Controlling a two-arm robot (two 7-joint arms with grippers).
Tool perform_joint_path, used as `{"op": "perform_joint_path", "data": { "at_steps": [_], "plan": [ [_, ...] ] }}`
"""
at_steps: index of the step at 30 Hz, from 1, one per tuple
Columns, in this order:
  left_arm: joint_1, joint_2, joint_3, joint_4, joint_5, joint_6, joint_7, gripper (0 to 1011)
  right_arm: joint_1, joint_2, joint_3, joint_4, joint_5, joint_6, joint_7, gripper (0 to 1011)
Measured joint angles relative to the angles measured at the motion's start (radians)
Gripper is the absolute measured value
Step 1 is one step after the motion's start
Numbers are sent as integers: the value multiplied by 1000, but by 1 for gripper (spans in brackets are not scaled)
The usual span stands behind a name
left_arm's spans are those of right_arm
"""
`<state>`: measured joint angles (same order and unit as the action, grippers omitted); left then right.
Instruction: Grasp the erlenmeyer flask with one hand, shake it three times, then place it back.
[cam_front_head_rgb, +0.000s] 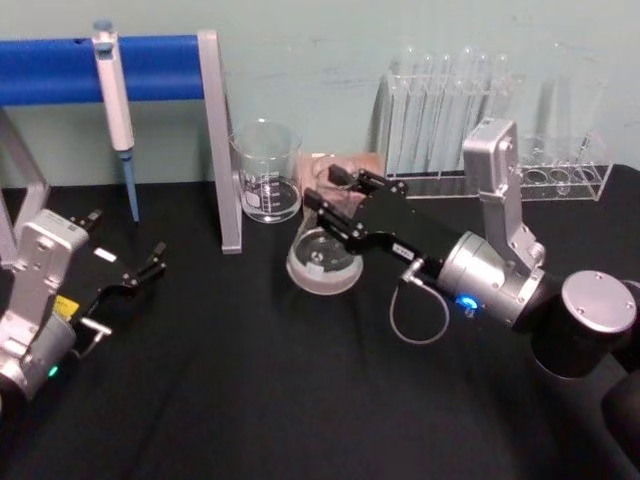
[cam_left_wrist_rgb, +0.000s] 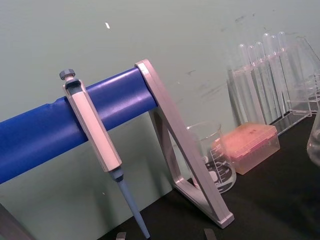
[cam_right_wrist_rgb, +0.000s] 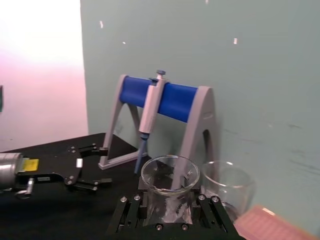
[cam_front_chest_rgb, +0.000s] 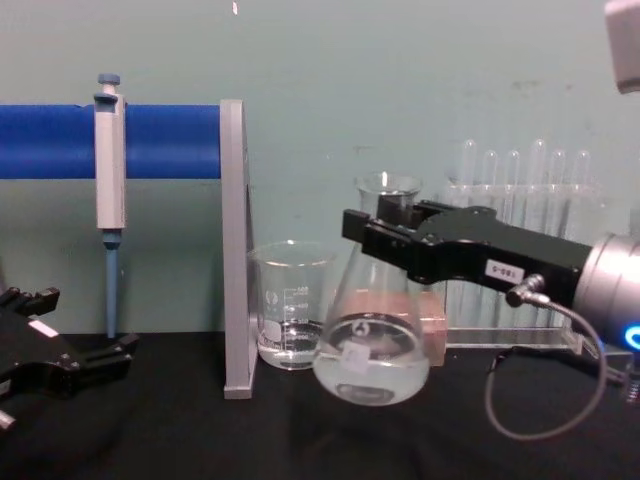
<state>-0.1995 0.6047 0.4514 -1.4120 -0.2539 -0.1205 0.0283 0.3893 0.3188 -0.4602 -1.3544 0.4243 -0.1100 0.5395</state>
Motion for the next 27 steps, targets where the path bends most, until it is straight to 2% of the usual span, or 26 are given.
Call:
{"op": "perform_joint_path", "data": {
  "at_steps": [17,27],
  "plan": [
    [0,0,0,0,0,0,0,1001,46,-30,-94,38,28,-4,119,457],
    [0,0,0,0,0,0,0,1001,63,-36,-129,50,44,-8,146,456]
  ]
}}
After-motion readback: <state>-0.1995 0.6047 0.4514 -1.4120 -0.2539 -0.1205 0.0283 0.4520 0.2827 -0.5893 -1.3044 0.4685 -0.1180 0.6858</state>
